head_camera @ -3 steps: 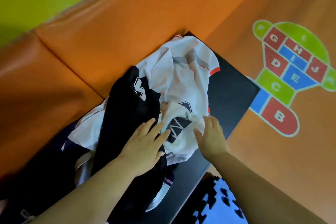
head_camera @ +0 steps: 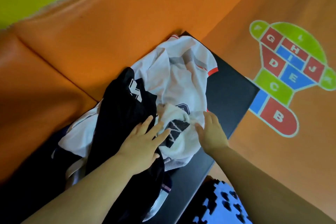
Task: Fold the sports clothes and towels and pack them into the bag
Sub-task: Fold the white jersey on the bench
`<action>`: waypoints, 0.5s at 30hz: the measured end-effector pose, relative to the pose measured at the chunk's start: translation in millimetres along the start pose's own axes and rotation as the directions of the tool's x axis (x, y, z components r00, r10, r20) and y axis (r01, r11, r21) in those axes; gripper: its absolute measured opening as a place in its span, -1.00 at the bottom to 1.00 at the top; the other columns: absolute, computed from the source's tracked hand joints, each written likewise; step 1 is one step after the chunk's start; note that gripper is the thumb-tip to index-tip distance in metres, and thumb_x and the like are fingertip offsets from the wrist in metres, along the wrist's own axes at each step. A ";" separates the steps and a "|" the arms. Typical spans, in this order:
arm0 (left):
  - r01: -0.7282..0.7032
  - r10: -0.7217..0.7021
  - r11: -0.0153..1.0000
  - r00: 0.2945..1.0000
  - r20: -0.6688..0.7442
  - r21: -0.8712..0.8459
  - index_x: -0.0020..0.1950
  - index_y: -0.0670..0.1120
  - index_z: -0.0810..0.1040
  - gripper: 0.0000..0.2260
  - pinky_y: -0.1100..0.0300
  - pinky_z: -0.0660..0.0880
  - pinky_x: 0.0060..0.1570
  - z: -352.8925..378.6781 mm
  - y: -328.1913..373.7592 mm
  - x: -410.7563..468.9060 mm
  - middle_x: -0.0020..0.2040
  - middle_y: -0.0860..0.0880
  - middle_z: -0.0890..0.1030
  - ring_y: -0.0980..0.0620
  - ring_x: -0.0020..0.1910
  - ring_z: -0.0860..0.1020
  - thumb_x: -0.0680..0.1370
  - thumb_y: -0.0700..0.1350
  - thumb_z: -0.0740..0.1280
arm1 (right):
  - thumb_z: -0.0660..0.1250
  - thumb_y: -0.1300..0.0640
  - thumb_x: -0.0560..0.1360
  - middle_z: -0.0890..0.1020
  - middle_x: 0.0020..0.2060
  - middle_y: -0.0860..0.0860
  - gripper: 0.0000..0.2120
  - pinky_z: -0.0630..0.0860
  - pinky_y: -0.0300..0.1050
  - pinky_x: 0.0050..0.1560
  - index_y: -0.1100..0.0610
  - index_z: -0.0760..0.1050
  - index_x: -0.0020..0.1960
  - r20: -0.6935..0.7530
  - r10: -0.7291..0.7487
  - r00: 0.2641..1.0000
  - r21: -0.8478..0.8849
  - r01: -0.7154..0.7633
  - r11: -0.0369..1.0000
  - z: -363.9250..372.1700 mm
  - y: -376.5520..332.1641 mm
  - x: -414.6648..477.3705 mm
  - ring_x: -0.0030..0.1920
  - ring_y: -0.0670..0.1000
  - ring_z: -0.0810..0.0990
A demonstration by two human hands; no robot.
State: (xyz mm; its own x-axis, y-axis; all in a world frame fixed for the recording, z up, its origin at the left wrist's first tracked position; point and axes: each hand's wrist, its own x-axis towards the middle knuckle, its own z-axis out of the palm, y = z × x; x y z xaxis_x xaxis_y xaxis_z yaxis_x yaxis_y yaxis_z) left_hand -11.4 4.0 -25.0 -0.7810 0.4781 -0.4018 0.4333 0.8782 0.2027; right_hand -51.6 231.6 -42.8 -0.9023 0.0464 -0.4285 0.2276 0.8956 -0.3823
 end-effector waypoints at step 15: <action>-0.018 -0.008 0.997 0.936 0.353 0.071 0.49 0.11 0.17 -0.53 -0.02 -0.19 0.46 5.1 -13.5 -1.7 0.53 0.14 0.09 -0.06 0.53 -0.18 0.60 0.12 0.14 | 0.37 0.15 0.45 0.46 -0.40 0.08 -0.78 0.35 -0.17 -0.34 0.23 0.45 -0.31 0.182 0.201 0.963 0.473 -0.265 0.840 -16.1 -10.5 23.6 -0.36 0.08 0.42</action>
State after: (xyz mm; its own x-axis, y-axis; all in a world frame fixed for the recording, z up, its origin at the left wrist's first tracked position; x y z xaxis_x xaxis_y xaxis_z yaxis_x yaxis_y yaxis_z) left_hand -13.6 -8.8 -31.6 -0.5755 0.4345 -0.6928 0.4783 0.8660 0.1458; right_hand -81.2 230.5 -35.7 -0.7562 0.1442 -0.6382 0.6033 0.5312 -0.5948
